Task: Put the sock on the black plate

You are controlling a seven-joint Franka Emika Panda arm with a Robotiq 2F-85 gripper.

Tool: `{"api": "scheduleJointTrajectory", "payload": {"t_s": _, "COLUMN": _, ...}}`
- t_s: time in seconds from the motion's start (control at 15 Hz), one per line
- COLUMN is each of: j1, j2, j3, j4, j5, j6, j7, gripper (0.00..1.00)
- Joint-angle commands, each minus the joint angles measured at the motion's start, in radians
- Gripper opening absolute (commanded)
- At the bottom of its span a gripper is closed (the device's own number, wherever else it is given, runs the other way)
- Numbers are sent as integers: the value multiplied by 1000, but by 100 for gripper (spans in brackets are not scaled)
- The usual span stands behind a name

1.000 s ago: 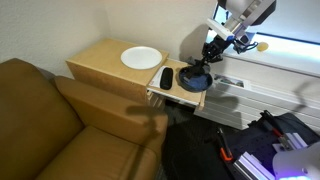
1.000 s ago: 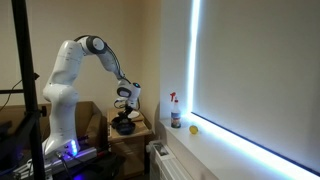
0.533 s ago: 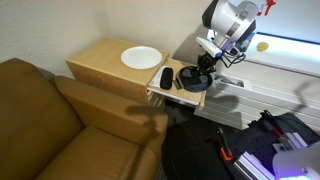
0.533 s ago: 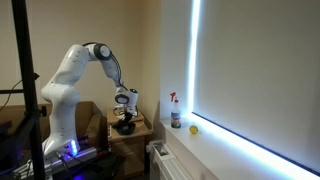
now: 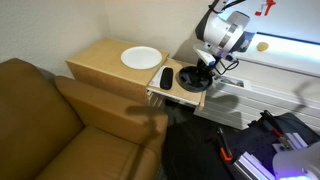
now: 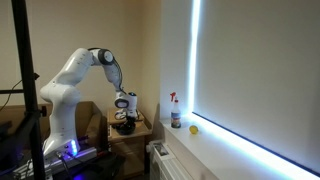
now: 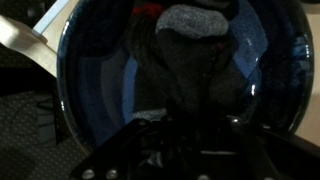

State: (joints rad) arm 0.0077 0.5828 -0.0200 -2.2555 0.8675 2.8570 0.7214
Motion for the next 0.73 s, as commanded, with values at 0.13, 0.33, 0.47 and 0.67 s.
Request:
{"api": "scheduleJointTrajectory", "payload": {"t_s": 0.13, "j1": 6, "j2": -140, "j3": -13, "j4": -70, "j5": 12, "j6": 24, "j7": -6, "gripper": 83}}
{"api": "scheduleJointTrajectory", "payload": {"t_s": 0.33, "j1": -7, "j2": -298, "j3": -14, "j4": -158, "j5": 8, "j6": -17, "j7": -26, "gripper": 100}}
{"api": "scheduleJointTrajectory", "payload": {"t_s": 0.47, "j1": -45, "j2": -419, "j3": 24, "j4": -213, "j5": 67, "j6": -29, "j7": -100, "gripper": 100}}
{"api": "scheduleJointTrajectory", "payload": {"t_s": 0.67, "j1": -17, "j2": -397, "j3": 11, "j4": -167, "j5": 121, "j6": -17, "j7": -128, "gripper": 100}}
